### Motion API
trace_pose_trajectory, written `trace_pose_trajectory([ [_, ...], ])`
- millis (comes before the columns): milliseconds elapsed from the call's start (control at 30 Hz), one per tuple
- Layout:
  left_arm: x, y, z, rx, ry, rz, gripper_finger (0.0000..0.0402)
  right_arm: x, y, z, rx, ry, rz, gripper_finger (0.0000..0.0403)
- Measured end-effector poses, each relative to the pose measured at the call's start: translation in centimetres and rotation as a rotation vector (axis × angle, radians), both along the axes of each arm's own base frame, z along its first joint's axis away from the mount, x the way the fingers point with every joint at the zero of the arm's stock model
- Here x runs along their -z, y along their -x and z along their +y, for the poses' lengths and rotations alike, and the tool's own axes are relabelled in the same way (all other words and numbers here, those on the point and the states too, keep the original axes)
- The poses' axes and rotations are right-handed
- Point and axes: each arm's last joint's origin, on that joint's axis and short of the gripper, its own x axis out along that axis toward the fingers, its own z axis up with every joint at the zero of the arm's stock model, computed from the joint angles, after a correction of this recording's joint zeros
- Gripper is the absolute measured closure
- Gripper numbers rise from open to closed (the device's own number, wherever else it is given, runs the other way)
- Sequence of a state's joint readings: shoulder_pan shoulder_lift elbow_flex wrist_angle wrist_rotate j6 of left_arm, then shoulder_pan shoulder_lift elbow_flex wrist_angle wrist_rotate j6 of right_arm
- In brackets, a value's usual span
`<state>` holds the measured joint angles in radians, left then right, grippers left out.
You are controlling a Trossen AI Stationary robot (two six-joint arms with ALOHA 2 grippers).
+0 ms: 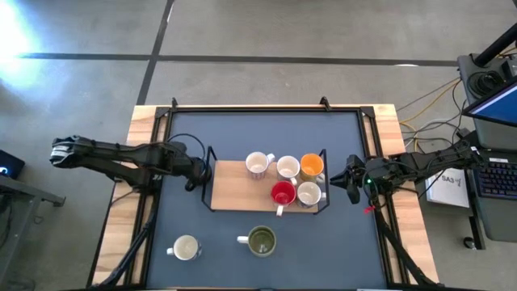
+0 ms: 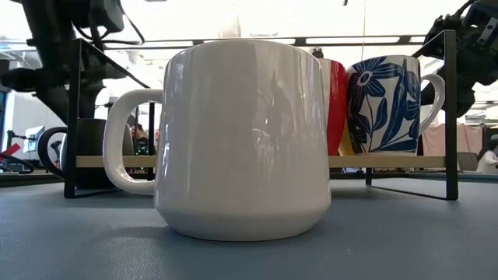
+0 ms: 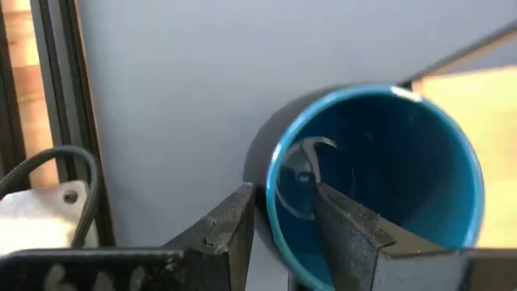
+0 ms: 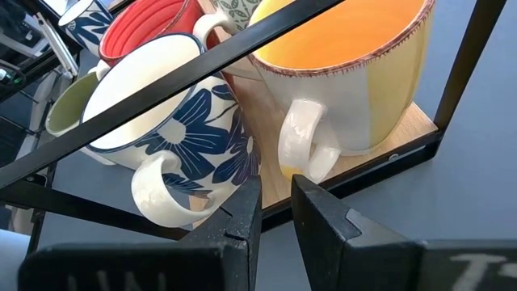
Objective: Place coffee mugs
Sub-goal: Put the black mug on the shelf
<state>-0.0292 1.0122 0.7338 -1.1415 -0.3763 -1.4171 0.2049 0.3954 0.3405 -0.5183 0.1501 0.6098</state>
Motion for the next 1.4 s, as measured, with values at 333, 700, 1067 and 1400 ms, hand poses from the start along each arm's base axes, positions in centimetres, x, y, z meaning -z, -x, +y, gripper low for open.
trace_pose_trajectory([
  [333,1.0,0.1,0.1,-0.056,-0.034,-0.018,0.0343,0.0,0.0,0.0,0.000,0.000,0.000,0.0344],
  [700,1.0,0.1,1.0,-0.119,-0.080,-0.025,0.0391,0.0,0.0,0.0,0.000,0.000,0.000,0.0344],
  [1067,0.2,0.1,2.1,-0.195,-0.147,-0.050,0.0393,0.0,0.0,0.0,0.000,0.000,0.000,0.0344],
  [1400,-0.7,-0.3,4.4,-0.247,-0.222,0.000,0.0393,0.0,0.0,0.0,0.000,0.000,0.000,0.0344],
])
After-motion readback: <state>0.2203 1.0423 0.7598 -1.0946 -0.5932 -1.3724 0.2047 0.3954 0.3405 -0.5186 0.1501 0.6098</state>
